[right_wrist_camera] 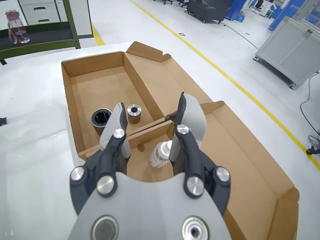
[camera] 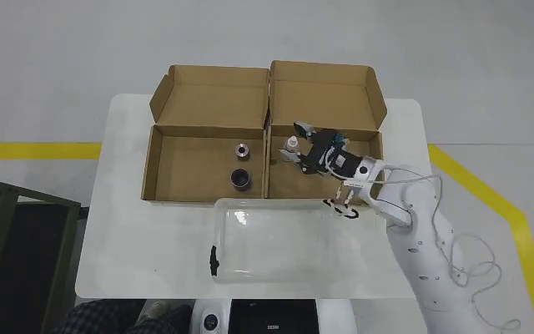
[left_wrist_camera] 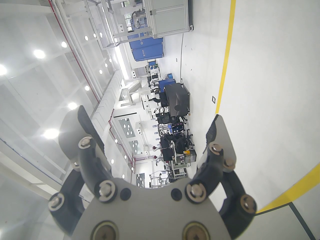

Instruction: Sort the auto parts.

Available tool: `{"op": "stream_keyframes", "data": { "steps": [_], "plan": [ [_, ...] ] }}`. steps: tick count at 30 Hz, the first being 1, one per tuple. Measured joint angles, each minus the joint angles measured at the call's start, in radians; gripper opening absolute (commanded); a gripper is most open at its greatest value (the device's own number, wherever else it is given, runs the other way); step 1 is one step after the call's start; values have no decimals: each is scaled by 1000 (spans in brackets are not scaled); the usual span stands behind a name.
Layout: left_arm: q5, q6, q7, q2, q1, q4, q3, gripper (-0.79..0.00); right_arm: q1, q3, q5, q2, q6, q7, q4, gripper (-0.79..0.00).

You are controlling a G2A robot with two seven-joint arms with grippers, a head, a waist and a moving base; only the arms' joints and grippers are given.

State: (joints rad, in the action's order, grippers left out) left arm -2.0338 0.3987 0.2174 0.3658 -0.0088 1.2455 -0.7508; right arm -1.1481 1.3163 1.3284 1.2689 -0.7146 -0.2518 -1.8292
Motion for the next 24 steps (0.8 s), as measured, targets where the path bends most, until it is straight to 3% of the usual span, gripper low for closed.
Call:
{"op": "stream_keyframes", "data": {
  "steps": [12,16,18,20,24],
  "plan": [
    [0,0,0,0,0,0,0,0,-283,235,105,-39,36,205,-121,-394],
    [0,0,0,0,0,0,0,0,-375,294,132,-47,57,274,-148,-200],
    [0,0,0,0,0,0,0,0,-420,322,141,-50,71,309,-156,-43],
    [0,0,0,0,0,0,0,0,-454,344,149,-52,83,336,-164,0],
    [0,0,0,0,0,0,0,0,-519,390,170,-58,98,390,-188,0]
  ]
}}
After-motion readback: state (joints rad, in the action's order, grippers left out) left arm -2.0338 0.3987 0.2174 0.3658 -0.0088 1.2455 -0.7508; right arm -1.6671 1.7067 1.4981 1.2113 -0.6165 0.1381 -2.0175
